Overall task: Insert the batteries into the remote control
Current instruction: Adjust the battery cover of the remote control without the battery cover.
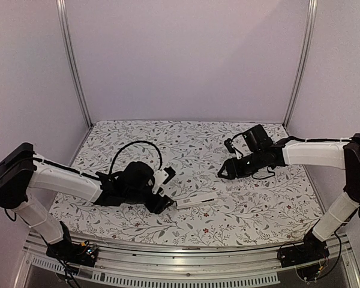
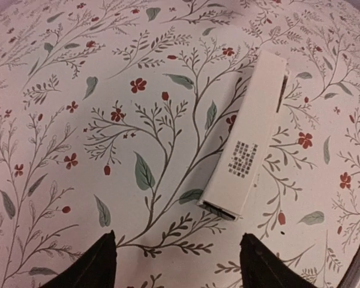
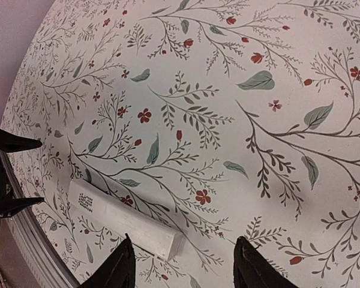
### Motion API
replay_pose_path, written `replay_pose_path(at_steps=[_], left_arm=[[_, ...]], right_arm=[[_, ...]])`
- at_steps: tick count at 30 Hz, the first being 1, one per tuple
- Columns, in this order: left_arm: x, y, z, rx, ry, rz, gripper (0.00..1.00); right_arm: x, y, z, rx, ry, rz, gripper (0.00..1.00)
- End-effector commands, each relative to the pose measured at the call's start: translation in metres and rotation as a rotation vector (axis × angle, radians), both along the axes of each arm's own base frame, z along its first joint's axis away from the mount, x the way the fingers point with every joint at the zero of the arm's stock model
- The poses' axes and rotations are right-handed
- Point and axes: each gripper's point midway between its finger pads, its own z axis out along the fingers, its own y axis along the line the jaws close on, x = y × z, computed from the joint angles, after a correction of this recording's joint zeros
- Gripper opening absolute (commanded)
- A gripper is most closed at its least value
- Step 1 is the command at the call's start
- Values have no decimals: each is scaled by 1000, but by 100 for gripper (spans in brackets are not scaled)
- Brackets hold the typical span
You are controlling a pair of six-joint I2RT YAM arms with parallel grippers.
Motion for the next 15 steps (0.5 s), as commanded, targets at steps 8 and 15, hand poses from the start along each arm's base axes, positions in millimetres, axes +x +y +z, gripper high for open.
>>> replay_pose_path(at_steps=[8,15], left_arm=[[-21,-78,24,27,-253,-543,100],[2,-112,-3,70,-293,-613,98]], right_arm=[[-26,6,-42,102,286,10,52],[-29,3,-59,80,304,9,46]])
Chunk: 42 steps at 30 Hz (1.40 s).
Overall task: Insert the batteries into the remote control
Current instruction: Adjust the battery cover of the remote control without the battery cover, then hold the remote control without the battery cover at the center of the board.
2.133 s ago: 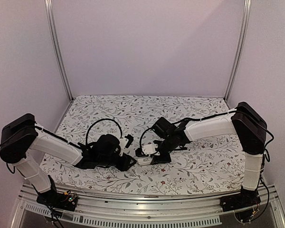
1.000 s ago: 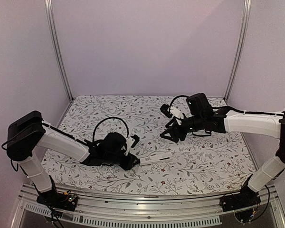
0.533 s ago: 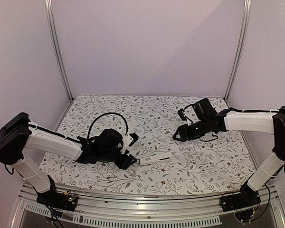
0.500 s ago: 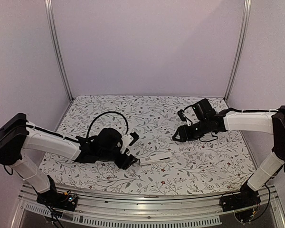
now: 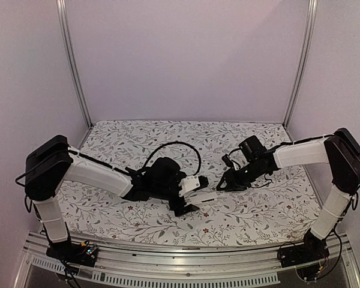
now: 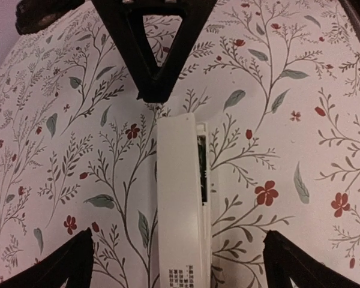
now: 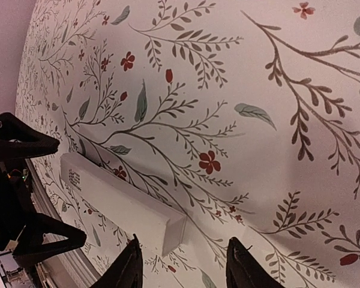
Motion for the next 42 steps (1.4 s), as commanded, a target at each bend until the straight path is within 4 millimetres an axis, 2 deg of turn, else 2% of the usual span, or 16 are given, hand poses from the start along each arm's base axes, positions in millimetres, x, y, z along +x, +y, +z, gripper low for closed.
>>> replay_pose_path(at_steps=[1,4,9,14,19,22,25,30,35,38,42], left_arm=[[1,-21,-12,7,-25,-111,97],[1,-30,-21,15,35,-134,95],[12,-39,-36,47,77,-105,89],[13,-45,-45,65,112,-117,67],[15,-48,-53,79,133,-114,59],[17,-50,-54,77,144,-111,54],[19,-51,-54,76,138,-98,43],[21,-50,-56,82,137,-83,37],[23,-49,-56,84,132,-74,27],[24,-48,-57,89,127,-72,26],[23,-48,-56,91,125,-74,36]], right_arm=[[-2,-2,-6,2,9,-5,46],[-1,-6,-5,-11,-6,-12,46],[1,-16,-6,-37,-22,-38,47],[3,-24,-4,-46,-37,-56,47],[6,-29,-1,-62,-60,-66,47],[6,-30,-1,-64,-61,-63,47],[5,-31,-1,-67,-60,-63,47],[5,-31,-2,-67,-58,-60,47],[3,-28,-2,-52,-46,-54,47],[-1,-23,-2,-18,-24,-44,47],[-6,-18,-7,13,15,-38,47]])
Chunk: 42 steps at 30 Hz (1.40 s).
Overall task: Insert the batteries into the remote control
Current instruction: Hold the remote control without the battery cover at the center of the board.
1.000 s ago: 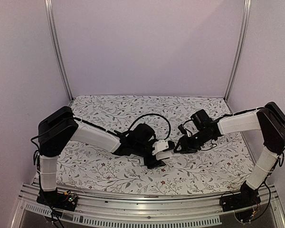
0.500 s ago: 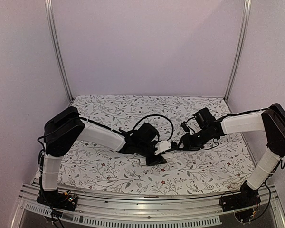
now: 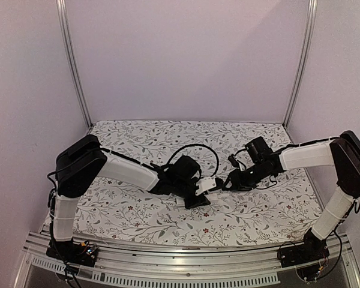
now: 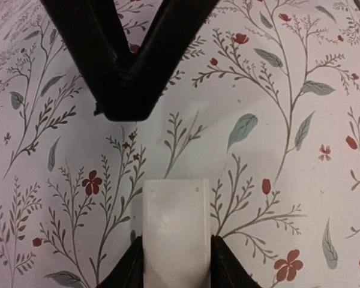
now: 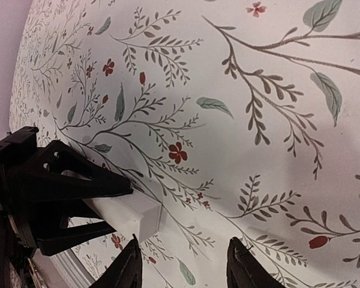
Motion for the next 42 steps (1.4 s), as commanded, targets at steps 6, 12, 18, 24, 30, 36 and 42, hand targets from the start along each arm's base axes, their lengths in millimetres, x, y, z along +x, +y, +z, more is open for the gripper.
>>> replay_pose_path(at_steps=[6,12,18,24,30,36,42], left_arm=[[11,15,-2,31,6,32,57],[-2,45,-14,134,69,48,63],[-11,73,-27,206,77,78,64],[-14,75,-29,197,92,83,53],[-15,72,-31,195,101,75,43],[-17,72,-32,191,105,68,36],[-15,70,-32,187,102,67,28]], right_arm=[[-8,5,-8,44,63,14,46],[-7,-11,-22,-69,81,-40,27],[-8,-26,-40,-258,64,-66,0],[-13,-13,-47,-336,50,-45,0],[-15,-10,-47,-399,28,-50,0],[-15,-8,-45,-405,26,-68,0],[-24,23,-42,-439,-5,2,0]])
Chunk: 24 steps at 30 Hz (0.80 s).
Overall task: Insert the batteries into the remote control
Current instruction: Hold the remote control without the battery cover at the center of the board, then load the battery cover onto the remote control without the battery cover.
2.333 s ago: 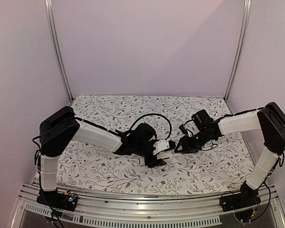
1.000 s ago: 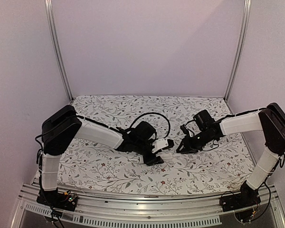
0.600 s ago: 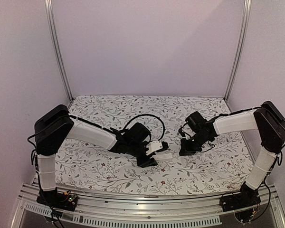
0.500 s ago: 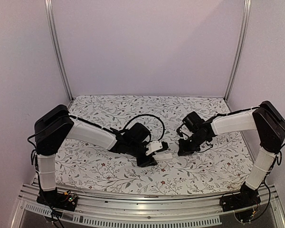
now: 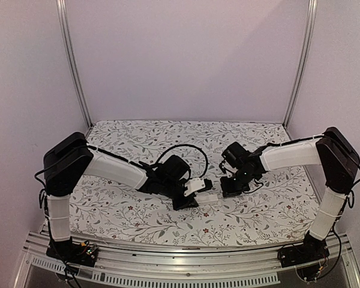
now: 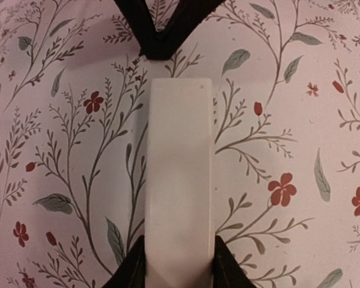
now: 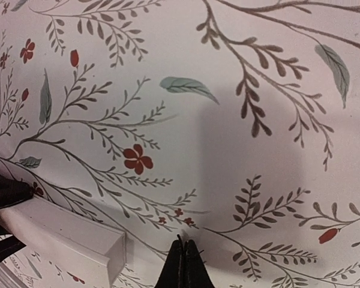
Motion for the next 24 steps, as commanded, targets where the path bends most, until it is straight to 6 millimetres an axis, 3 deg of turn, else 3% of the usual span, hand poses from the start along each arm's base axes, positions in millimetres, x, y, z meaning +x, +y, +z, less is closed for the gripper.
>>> replay_pose_path(at_steps=[1,5,8,12,15,18,21,24], left_arm=[[-8,22,-27,97,51,9,26],[-6,18,-28,94,64,20,22],[-6,16,-29,89,76,24,21],[-6,19,-31,95,76,31,20],[-8,22,-33,106,75,32,21],[-12,25,-32,102,81,14,33],[-14,30,-30,108,66,4,49],[-12,39,-27,128,42,2,55]], right_arm=[[-20,25,-11,-68,37,65,0],[-36,66,-9,3,69,126,0],[-35,74,-5,35,64,120,0],[-27,53,-4,7,56,82,0],[-17,24,-2,-15,43,26,0],[-10,0,5,-16,25,-28,0],[-10,-4,12,-14,10,-29,0],[-12,-7,8,-29,18,-26,0]])
